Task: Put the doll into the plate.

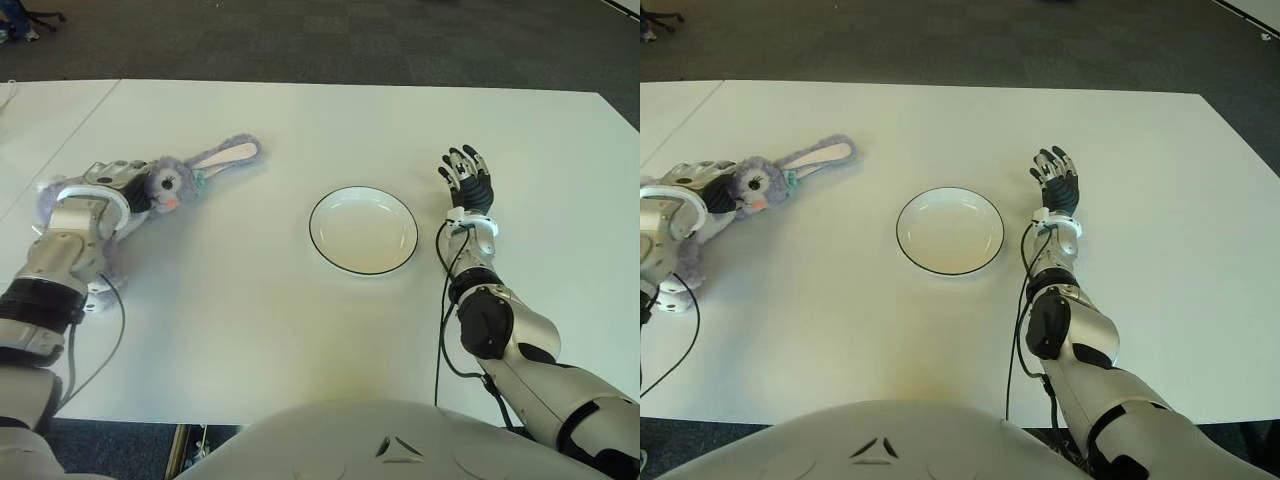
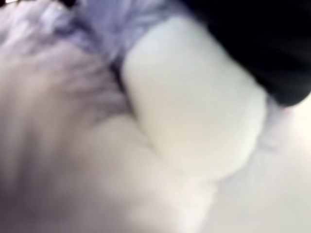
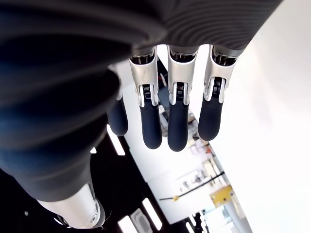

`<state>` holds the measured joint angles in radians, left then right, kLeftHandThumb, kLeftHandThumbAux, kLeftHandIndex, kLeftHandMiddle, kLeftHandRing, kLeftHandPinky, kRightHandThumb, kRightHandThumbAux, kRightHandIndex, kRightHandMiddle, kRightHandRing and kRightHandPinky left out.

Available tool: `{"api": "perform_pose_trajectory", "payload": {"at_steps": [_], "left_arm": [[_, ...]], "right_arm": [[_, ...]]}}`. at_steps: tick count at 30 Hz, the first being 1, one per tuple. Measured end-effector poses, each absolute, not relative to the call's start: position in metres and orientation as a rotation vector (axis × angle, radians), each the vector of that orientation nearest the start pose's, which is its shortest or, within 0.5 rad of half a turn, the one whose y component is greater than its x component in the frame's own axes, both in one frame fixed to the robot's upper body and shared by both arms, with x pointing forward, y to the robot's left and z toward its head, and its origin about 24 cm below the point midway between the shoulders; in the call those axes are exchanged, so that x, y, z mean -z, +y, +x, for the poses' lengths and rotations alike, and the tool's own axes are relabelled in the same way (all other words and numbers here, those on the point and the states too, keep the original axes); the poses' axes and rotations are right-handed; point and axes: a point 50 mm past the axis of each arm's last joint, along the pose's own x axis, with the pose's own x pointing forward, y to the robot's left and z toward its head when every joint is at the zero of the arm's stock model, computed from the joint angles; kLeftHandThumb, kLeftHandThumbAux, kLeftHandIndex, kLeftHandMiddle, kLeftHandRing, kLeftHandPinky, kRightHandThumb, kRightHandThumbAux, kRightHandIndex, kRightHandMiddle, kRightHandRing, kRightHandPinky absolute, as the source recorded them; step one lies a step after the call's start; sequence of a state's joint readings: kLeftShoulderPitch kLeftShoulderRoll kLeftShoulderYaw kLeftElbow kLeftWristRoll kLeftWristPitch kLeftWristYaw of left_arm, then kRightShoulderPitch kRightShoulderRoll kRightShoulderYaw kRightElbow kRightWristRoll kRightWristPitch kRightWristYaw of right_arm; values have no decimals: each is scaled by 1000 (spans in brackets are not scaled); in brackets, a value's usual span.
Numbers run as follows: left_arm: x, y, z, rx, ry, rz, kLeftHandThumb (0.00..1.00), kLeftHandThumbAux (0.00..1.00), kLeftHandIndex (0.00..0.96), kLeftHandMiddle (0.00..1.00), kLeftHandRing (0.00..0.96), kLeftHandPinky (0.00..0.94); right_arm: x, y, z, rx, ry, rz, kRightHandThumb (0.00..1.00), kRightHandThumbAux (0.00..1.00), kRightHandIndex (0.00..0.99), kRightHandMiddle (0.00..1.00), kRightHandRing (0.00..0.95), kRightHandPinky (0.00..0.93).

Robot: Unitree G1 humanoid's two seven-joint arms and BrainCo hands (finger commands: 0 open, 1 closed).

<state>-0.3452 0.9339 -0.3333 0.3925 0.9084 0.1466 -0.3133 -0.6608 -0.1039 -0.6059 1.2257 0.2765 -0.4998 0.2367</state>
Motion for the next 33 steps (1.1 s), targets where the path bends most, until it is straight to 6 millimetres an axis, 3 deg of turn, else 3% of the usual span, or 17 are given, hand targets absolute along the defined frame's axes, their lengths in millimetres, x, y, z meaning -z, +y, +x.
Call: {"api": "perform_pose_trajectory", "payload": {"at_steps": [6, 13, 16, 28, 33], "left_arm": [[-80, 320, 305, 148, 472, 1927, 856, 656, 440, 484, 604, 621], [-66, 323, 309, 112, 353, 1966, 855, 664, 419, 489, 638, 641], [-63, 322, 313, 98, 301, 1968, 853, 667, 404, 509, 702, 724], [-64, 305, 337, 109, 224, 1969, 851, 669, 395, 528, 762, 762], [-70, 298, 344, 125, 177, 1950, 852, 669, 395, 529, 759, 696]], "right_arm": [[-7, -221, 330, 274, -21, 469, 231, 767, 223, 290, 284, 282], [-8, -224, 329, 280, -21, 463, 276, 768, 240, 295, 288, 296], [-7, -226, 329, 284, -21, 461, 294, 776, 244, 297, 293, 297], [-8, -232, 328, 294, -25, 449, 267, 769, 251, 290, 285, 288], [-8, -231, 328, 295, -24, 448, 271, 756, 246, 291, 284, 287]]}}
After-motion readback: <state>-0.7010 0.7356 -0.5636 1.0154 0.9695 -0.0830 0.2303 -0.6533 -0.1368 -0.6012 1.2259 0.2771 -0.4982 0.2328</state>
